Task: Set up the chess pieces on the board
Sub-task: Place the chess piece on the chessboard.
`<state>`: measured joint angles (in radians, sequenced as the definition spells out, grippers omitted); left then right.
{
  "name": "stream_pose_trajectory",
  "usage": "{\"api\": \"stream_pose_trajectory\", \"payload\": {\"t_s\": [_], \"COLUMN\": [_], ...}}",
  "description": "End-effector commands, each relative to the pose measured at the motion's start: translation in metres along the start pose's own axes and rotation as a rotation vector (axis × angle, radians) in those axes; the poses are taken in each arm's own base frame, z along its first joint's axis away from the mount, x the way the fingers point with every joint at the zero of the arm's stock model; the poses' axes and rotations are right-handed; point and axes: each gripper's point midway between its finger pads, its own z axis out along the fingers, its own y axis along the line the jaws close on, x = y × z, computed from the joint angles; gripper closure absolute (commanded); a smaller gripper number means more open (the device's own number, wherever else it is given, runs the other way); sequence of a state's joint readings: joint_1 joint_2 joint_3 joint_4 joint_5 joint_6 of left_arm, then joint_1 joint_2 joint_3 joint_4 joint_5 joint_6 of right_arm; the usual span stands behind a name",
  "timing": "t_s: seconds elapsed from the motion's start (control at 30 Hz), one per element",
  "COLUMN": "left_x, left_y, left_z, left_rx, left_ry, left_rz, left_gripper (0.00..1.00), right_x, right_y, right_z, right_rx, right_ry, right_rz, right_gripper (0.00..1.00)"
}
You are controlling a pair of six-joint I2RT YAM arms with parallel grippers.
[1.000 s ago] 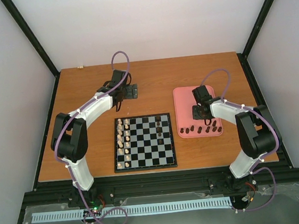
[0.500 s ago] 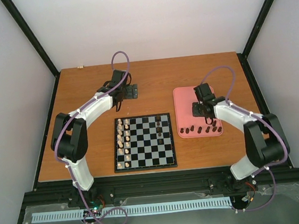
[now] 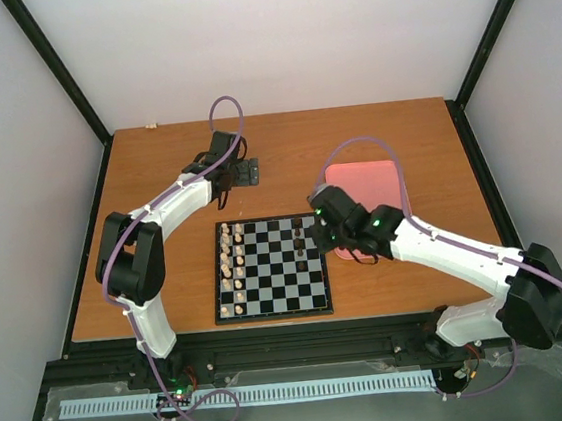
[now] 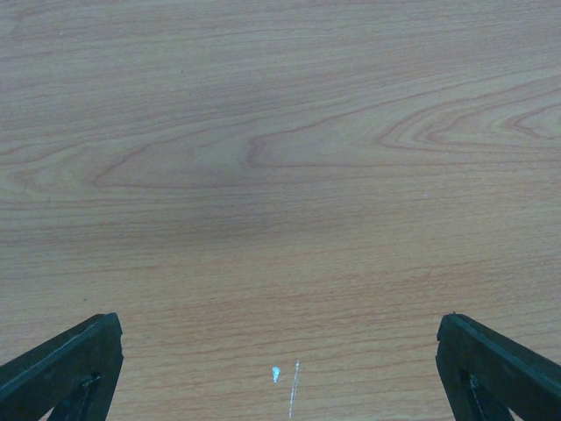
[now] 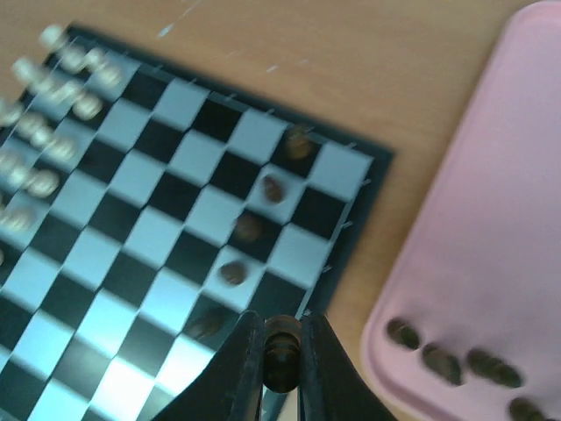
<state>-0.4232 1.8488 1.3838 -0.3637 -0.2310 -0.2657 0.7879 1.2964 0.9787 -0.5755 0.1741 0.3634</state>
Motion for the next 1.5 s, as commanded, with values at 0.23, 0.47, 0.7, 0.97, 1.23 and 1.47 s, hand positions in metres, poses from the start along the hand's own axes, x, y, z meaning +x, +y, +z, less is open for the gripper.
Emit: {"api": "stream_pose_trajectory", "payload": {"t_s": [0.23, 0.47, 0.7, 0.97, 1.23, 1.47], "left_x": [-0.016, -0.016, -0.016, -0.015, -0.015, -0.014], "left_y": [0.0, 0.001, 0.0, 0.001, 0.001, 0.001], "left_z": [-0.008, -0.007, -0.006, -0.005, -0.003, -0.002], "left_rx": [0.007, 0.004, 0.005, 0.0, -0.001, -0.004], "left_ry": [-0.032, -0.033, -0.031, -0.029, -0.028, -0.025], "left_rz": [-0.027, -0.026, -0.024, -0.022, -0.021, -0.018], "left_gripper": [0.0, 0.0, 0.0, 0.0, 0.0, 0.0], "right_x": [0.056, 0.082, 0.091, 0.1, 0.103, 0.108], "right_y": [0.07, 0.077, 0.075, 0.082, 0.077, 0.076], "right_z": [-0.002, 0.015, 0.03, 0.05, 0.057, 0.062], "right_rx": [-0.023, -0.018, 0.001, -0.008, -0.009, -0.012], "right_ry": [0.149, 0.225, 0.231, 0.257, 0.266, 0.279], "right_rz": [-0.157, -0.187, -0.188, -0.209, -0.202, -0.201], "right_gripper": [0.95, 0.95, 0.94, 0.94, 0.94, 0.94]}}
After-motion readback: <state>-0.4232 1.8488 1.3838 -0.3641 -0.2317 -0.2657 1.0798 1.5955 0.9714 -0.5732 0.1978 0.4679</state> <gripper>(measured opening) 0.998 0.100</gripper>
